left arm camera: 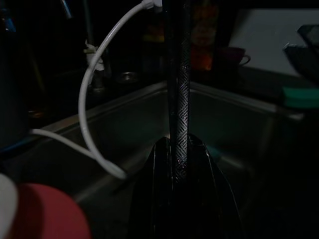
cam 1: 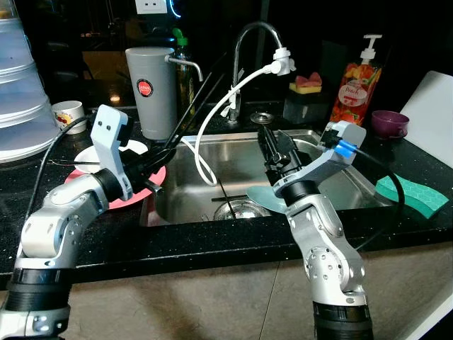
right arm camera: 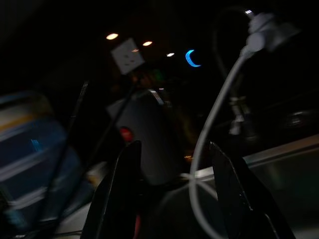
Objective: Kitchen organization
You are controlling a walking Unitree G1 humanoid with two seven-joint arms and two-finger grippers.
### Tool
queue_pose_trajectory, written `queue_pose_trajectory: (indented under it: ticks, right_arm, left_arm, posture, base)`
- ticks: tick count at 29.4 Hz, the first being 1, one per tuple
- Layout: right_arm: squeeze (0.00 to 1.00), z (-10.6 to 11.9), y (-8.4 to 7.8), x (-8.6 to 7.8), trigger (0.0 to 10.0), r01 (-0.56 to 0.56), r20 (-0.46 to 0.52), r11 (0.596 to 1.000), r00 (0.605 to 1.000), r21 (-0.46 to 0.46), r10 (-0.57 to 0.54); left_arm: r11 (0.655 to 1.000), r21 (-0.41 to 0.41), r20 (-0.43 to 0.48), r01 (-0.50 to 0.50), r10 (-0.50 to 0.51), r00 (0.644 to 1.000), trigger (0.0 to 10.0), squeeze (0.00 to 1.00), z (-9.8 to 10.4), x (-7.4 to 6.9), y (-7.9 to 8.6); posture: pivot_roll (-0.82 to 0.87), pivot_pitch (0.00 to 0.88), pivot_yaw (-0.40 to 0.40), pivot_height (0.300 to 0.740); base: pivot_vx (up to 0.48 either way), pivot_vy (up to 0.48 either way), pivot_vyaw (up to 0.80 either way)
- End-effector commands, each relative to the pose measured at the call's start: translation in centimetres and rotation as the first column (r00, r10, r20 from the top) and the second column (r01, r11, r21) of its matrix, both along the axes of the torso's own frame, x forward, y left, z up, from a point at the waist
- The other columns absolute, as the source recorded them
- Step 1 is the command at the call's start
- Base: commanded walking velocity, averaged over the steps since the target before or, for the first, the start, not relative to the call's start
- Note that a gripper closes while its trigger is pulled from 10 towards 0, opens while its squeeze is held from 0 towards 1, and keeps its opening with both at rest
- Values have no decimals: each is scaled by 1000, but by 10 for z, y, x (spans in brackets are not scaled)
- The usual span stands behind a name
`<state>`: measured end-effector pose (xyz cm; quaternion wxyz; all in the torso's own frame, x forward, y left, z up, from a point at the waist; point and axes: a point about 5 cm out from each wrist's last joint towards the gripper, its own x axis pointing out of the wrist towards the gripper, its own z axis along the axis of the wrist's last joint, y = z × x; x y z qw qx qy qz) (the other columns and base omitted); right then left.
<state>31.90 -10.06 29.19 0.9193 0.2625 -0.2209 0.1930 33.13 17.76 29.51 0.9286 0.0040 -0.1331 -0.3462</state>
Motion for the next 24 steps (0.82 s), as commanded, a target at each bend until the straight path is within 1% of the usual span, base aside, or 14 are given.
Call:
queue_pose_trajectory:
  ticks: [1,5,9,11,12,13,14,15,16,17,18,20,21,24]
  right_arm:
    - [0,2,0,-3,10000,-31,5,999,1000,30,31]
    - [0,5,0,-3,10000,-59,2,996,998,62,59]
    - [0,5,2,-5,10000,-109,-6,990,994,92,110]
    - [0,5,2,-6,10000,-115,-5,989,993,97,117]
    - [0,6,3,-7,9373,-126,-4,986,992,106,127]
    - [0,6,3,-7,9373,-131,-3,985,991,110,132]
    - [0,7,3,-8,7529,-143,0,982,990,121,144]
    - [0,7,3,-8,7529,-145,0,982,989,124,146]
    - [0,8,3,-8,980,-151,7,980,988,133,151]
    - [0,9,3,-9,980,-155,12,978,988,139,155]
    - [0,9,3,-10,0,-163,13,975,986,150,163]
    - [0,9,3,-10,0,-169,12,973,985,157,170]
    - [0,10,6,-11,10000,-204,1,961,978,188,208]
    - [0,11,9,-12,10000,-238,-1,946,970,218,244]
  left_arm:
    - [1000,-7,-3,11,-11,1000,10000,0,-1,-3,-4]
    - [999,-23,12,29,-28,1000,10000,0,2,-5,-9]
    - [999,-31,17,35,-34,999,10000,0,2,-6,-11]
    - [999,-30,17,33,-33,999,10000,0,2,-6,-11]
    - [999,-30,16,32,-32,999,10000,0,1,-7,-11]
    - [999,-29,16,32,-31,999,10000,0,1,-7,-12]
    - [999,-31,16,35,-34,999,10000,0,1,-8,-12]
    - [999,-32,16,36,-35,999,10000,0,0,-8,-13]
    - [999,-32,16,37,-36,999,10000,0,0,-8,-13]
    - [999,-32,17,37,-36,999,10000,0,0,-8,-13]
    - [999,-34,18,41,-41,999,10000,0,1,-9,-14]
    - [998,-36,20,45,-44,999,10000,0,1,-10,-15]
    - [997,-41,23,67,-66,998,10000,0,1,-12,-18]
    - [995,-44,23,91,-90,996,10000,0,1,-15,-21]
  posture:
    - [38,69,-4,740]
    - [39,63,-1,740]
    - [39,57,1,740]
    - [40,55,1,740]
    - [40,55,1,740]
    - [40,55,1,740]
    - [40,50,0,740]
    - [40,50,0,740]
    - [40,50,0,740]
    - [40,50,0,740]
    - [41,50,-2,740]
    - [41,50,-2,740]
    - [41,51,-4,740]
    - [41,51,-4,740]
  base:
    - [0,0,0]
    - [0,0,0]
    - [0,0,0]
    - [0,0,0]
    - [0,0,0]
    - [0,0,0]
    - [0,0,0]
    - [0,0,0]
    - [0,0,0]
    - [0,0,0]
    - [0,0,0]
    - [0,0,0]
    - [0,0,0]
    - [0,0,0]
